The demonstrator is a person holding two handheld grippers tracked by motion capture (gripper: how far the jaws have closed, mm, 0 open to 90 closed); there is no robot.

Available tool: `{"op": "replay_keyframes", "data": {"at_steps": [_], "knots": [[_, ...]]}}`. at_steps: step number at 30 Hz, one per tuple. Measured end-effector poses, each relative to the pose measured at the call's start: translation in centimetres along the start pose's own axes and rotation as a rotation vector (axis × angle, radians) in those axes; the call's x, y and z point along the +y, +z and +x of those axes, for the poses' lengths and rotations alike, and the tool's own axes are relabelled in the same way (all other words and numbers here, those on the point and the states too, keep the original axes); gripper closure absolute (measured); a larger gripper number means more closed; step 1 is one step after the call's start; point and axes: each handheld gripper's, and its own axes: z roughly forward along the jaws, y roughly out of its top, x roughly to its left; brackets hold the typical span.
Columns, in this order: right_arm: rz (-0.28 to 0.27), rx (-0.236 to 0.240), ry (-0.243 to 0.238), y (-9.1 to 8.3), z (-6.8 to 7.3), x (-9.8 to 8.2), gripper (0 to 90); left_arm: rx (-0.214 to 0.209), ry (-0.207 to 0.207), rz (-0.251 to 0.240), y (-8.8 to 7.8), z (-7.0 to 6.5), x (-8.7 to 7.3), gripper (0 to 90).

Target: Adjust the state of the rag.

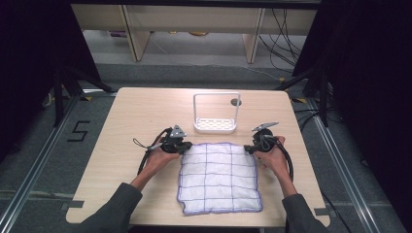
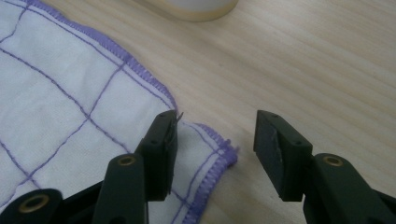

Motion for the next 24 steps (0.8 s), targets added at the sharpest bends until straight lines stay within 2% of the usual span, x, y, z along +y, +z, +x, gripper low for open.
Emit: {"op": "replay_keyframes", "data": {"at_steps": [1, 2, 3, 4, 5, 7, 8, 10, 11, 12, 13, 16, 18, 19, 20, 21, 22, 23, 24], "knots": [[-0.012, -0.006, -0.003, 0.3, 0.1, 0.0, 50.3, 0.0, -0.001, 0.0, 0.0, 0.0, 0.0, 87.3], [0.008, 0.001, 0.0, 0.2, 0.2, 0.0, 50.3, 0.0, 0.0, 0.001, 0.0, 0.0, 0.0, 87.4], [-0.011, -0.001, -0.025, 0.5, 0.3, 0.0, 50.4, 0.001, 0.002, 0.001, 0.0, 0.0, 0.0, 87.4], [0.01, 0.004, -0.021, 0.5, 0.4, 0.0, 50.6, 0.0, -0.002, -0.003, 0.0, 0.0, 0.0, 87.4], [0.021, -0.003, -0.036, 0.7, 0.6, 0.1, 51.2, 0.003, -0.005, -0.008, -0.1, 0.1, 0.0, 87.4], [0.008, 0.007, -0.023, 0.8, 0.8, 0.0, 56.4, 0.003, -0.008, -0.011, -0.1, 0.1, 0.0, 87.4], [0.023, 0.01, -0.04, 0.7, 0.7, 0.1, 58.4, 0.001, -0.007, -0.007, -0.1, 0.2, 0.0, 87.4], [0.004, 0.033, -0.036, 0.8, 0.8, 0.0, 68.1, 0.001, -0.008, -0.012, -0.1, 0.2, 0.0, 87.6], [0.024, 0.05, -0.027, 0.6, 0.8, 0.1, 73.8, 0.001, -0.015, -0.019, -0.1, 0.2, 0.0, 87.6], [-0.013, 0.057, -0.044, 0.9, 0.8, 0.0, 78.7, 0.0, -0.014, -0.019, -0.2, 0.2, 0.0, 87.7], [0.008, 0.059, -0.04, 0.7, 0.9, 0.0, 81.7, -0.001, -0.014, -0.018, -0.2, 0.2, 0.0, 87.7], [-0.004, 0.055, -0.064, 0.5, 1.0, 0.2, 84.6, -0.002, -0.019, -0.021, -0.3, 0.3, 0.0, 87.9], [-0.039, 0.048, -0.071, 0.3, 1.0, 0.2, 85.3, -0.003, -0.019, -0.02, -0.3, 0.4, 0.0, 88.0], [-0.032, 0.057, -0.063, 0.0, 1.0, 0.3, 85.4, 0.0, -0.014, -0.018, -0.4, 0.4, 0.0, 88.1], [-0.032, 0.057, -0.08, -0.3, 0.8, 0.4, 85.5, 0.01, -0.014, -0.022, -0.4, 0.5, 0.0, 88.1], [-0.053, 0.057, -0.066, -0.4, 0.8, 0.4, 85.5, 0.008, -0.013, -0.028, -0.5, 0.6, 0.1, 88.1], [-0.046, 0.06, -0.068, -0.6, 0.7, 0.5, 85.6, 0.012, -0.02, -0.033, -0.6, 0.6, 0.1, 88.1], [-0.056, 0.067, -0.057, -0.8, 0.7, 0.5, 85.6, 0.016, -0.021, -0.038, -0.8, 0.7, 0.2, 88.2], [-0.09, 0.062, -0.083, -0.8, 0.5, 0.6, 85.5, 0.018, -0.02, -0.043, -0.9, 0.7, 0.2, 88.1]]}}
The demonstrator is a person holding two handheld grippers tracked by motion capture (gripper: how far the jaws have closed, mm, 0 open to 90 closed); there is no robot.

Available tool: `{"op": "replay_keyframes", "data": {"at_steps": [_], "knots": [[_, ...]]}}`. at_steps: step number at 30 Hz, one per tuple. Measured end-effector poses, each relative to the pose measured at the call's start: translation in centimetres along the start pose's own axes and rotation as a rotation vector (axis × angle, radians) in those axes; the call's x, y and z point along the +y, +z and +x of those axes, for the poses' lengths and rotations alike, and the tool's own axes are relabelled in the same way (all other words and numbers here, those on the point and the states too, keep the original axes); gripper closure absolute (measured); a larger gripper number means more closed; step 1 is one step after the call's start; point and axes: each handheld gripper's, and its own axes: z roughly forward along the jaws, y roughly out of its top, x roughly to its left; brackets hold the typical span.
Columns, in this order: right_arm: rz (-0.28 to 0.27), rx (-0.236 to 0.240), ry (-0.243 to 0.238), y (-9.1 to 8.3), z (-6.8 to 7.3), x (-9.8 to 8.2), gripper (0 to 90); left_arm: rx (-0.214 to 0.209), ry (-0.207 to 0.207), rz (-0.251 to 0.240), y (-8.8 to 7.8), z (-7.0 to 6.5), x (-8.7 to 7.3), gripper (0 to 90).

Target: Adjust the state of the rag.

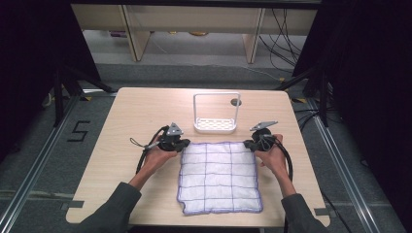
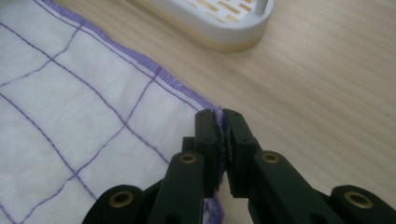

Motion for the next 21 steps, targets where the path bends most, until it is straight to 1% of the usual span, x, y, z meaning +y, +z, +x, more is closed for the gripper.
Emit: {"op": "replay_keyframes", "data": {"at_steps": [1, 2, 3, 4, 5, 6, 7, 8, 9, 10, 11, 12, 13, 14, 15, 16, 17, 18, 19, 20, 21], "knots": [[0.003, 0.009, -0.003, -0.3, -0.1, 0.1, 85.6, -0.003, 0.008, 0.0, -0.1, 0.1, 0.1, 88.2], [-0.016, 0.002, 0.003, -0.4, 0.0, 0.2, 85.5, -0.008, 0.006, -0.009, -0.2, 0.3, 0.2, 88.2], [-0.005, 0.009, 0.008, -0.8, 0.0, 0.5, 85.5, -0.009, 0.005, -0.011, -0.3, 0.5, 0.2, 88.3], [-0.019, 0.011, 0.013, -0.9, 0.1, 0.6, 85.6, -0.009, 0.004, -0.02, -0.4, 0.6, 0.3, 88.3], [-0.057, 0.004, 0.013, -0.7, 0.2, 0.6, 85.5, -0.01, -0.002, -0.026, -0.4, 0.8, 0.3, 88.3], [-0.031, 0.011, -0.003, -1.2, 0.0, 0.9, 85.6, -0.007, -0.002, -0.025, -0.5, 0.9, 0.3, 88.3], [-0.034, 0.013, 0.009, -1.4, 0.1, 1.0, 85.6, -0.005, -0.002, -0.029, -0.6, 0.9, 0.4, 88.3], [-0.043, 0.013, 0.005, -1.5, 0.1, 1.2, 85.6, -0.006, 0.003, -0.03, -0.7, 1.1, 0.5, 88.3], [-0.053, 0.017, 0.001, -1.6, 0.1, 1.3, 85.6, 0.004, -0.002, -0.039, -0.9, 1.1, 0.6, 88.3], [-0.06, 0.023, 0.009, -1.7, 0.1, 1.4, 85.6, 0.001, -0.005, -0.047, -1.0, 1.2, 0.7, 88.3], [-0.064, 0.018, 0.002, -1.8, 0.0, 1.6, 85.6, -0.008, -0.024, -0.065, -1.0, 1.2, 0.8, 88.3], [-0.072, 0.019, 0.001, -1.9, 0.0, 1.7, 85.6, -0.002, -0.005, -0.057, -1.2, 1.3, 0.8, 88.3], [-0.071, 0.023, 0.011, -2.0, 0.0, 1.8, 85.6, 0.0, -0.001, -0.056, -1.2, 1.4, 0.9, 88.3], [-0.08, 0.022, 0.003, -2.0, 0.0, 1.9, 85.6, -0.008, -0.003, -0.056, -1.3, 1.5, 1.0, 88.3], [-0.077, 0.027, 0.017, -2.2, 0.0, 2.0, 85.6, -0.009, -0.006, -0.057, -1.3, 1.5, 1.0, 88.3], [-0.084, 0.026, 0.017, -2.2, 0.0, 2.1, 85.6, -0.005, -0.009, -0.062, -1.3, 1.5, 1.0, 88.3], [-0.132, 0.019, 0.0, -1.8, -0.1, 2.0, 85.6, -0.006, -0.015, -0.061, -1.4, 1.5, 1.0, 88.3], [-0.101, 0.029, -0.002, -2.1, -0.2, 2.1, 85.7, -0.007, -0.018, -0.065, -1.4, 1.4, 1.1, 88.2], [-0.12, 0.018, -0.001, -1.9, -0.1, 2.1, 85.6, -0.005, -0.013, -0.065, -1.6, 1.5, 1.1, 88.2], [-0.135, 0.016, 0.001, -1.8, -0.1, 2.0, 85.6, -0.011, -0.018, -0.066, -1.8, 1.4, 1.2, 88.2], [-0.095, 0.037, 0.008, -2.3, 0.0, 2.2, 85.6, -0.015, -0.03, -0.079, -1.8, 1.3, 1.3, 88.2]]}}
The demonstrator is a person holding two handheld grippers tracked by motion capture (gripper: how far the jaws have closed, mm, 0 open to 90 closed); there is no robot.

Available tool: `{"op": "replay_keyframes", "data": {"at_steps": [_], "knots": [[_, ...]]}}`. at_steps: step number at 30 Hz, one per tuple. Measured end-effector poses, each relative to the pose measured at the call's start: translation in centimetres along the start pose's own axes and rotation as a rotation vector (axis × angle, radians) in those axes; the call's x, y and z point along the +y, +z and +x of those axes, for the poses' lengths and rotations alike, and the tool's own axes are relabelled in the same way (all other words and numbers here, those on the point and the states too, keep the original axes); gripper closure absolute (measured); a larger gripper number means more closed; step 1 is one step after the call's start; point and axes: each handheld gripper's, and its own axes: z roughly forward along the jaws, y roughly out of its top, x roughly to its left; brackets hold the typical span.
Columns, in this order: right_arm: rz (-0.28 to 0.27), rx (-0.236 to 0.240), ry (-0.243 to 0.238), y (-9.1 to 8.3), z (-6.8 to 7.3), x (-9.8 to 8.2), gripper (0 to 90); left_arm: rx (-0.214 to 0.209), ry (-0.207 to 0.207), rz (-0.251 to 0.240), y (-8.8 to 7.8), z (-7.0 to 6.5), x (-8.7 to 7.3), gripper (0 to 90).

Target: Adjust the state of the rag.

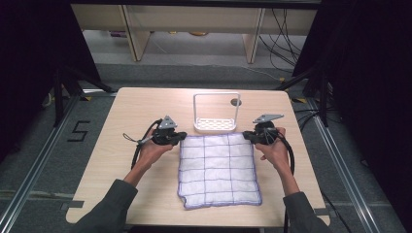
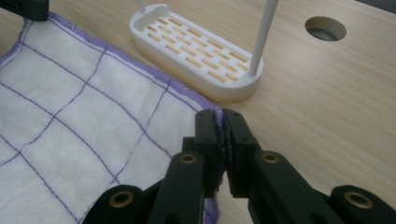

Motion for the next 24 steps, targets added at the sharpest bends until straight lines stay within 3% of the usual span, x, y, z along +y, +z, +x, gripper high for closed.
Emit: {"op": "replay_keyframes", "data": {"at_steps": [2, 3, 4, 5, 16, 17, 18, 24], "knots": [[-0.015, 0.001, -0.005, -0.1, 0.0, 0.0, 85.6, -0.004, 0.015, 0.004, -0.4, -0.1, 0.2, 88.1], [-0.006, -0.003, 0.005, -0.3, 0.0, 0.1, 85.6, -0.004, -0.001, -0.012, -0.4, -0.2, 0.3, 88.1], [-0.005, 0.0, 0.01, -0.5, 0.1, 0.2, 85.6, -0.003, 0.015, -0.005, -0.7, -0.2, 0.4, 88.1], [-0.027, 0.001, -0.014, -0.5, -0.1, 0.2, 85.6, 0.0, 0.003, -0.017, -0.8, -0.3, 0.5, 88.2], [-0.058, 0.007, -0.026, -1.7, 0.6, 1.3, 85.6, 0.028, -0.001, -0.061, -2.2, -0.4, 0.9, 88.2], [-0.073, 0.004, -0.039, -1.7, 0.6, 1.3, 85.6, 0.028, 0.022, -0.036, -2.5, -0.3, 1.0, 88.2], [-0.066, 0.008, -0.029, -1.9, 0.7, 1.3, 85.6, 0.02, 0.004, -0.061, -2.3, -0.5, 1.0, 88.2], [-0.066, 0.013, -0.042, -2.9, 0.8, 0.9, 85.5, 0.019, 0.024, -0.069, -3.4, -1.7, 0.9, 88.2]]}}
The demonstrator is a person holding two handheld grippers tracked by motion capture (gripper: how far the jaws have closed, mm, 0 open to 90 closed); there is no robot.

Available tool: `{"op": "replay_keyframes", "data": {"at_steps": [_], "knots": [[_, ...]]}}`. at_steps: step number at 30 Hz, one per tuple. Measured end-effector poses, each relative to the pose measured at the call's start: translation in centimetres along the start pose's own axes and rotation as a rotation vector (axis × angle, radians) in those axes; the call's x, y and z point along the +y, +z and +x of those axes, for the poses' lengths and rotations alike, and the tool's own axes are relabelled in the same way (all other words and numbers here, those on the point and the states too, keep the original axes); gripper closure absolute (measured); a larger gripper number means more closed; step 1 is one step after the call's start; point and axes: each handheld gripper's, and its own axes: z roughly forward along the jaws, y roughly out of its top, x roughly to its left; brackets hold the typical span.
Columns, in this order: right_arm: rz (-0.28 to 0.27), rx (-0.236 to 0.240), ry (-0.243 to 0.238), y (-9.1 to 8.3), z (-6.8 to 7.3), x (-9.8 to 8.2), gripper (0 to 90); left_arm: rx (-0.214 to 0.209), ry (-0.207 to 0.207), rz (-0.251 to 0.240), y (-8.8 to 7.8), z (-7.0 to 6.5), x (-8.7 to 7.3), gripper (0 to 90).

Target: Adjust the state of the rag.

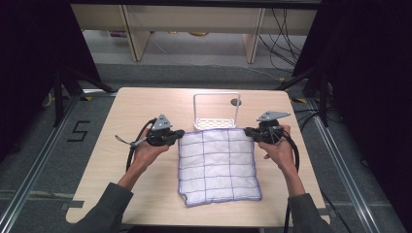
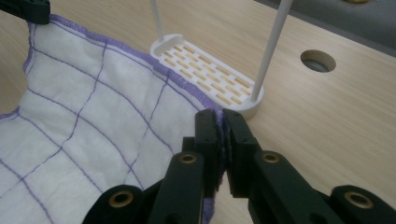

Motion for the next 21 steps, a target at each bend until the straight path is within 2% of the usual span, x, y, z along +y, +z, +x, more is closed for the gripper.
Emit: {"op": "replay_keyframes", "data": {"at_steps": [5, 6, 8, 12, 14, 21], "knots": [[0.0, 0.01, -0.011, -1.1, 0.5, -1.0, 85.5, -0.017, 0.033, -0.007, -1.3, -1.8, -0.5, 88.1], [0.006, 0.012, -0.011, -1.4, 0.7, -1.2, 85.5, -0.033, 0.033, -0.01, -1.6, -2.1, -0.5, 88.2], [0.002, 0.01, -0.035, -1.9, 1.0, -1.7, 85.5, -0.049, 0.033, -0.018, -2.2, -2.8, -0.6, 88.2], [0.0, 0.013, -0.086, -3.0, 2.0, -2.4, 85.5, -0.07, 0.077, -0.008, -3.1, -4.6, -0.9, 88.2], [-0.004, 0.02, -0.09, -3.4, 2.6, -2.9, 85.6, -0.077, 0.095, -0.007, -3.5, -5.3, -1.0, 88.1], [0.009, 0.041, -0.099, -4.2, 4.1, -4.0, 85.5, -0.093, 0.114, -0.001, -5.2, -6.5, -2.3, 88.1]]}}
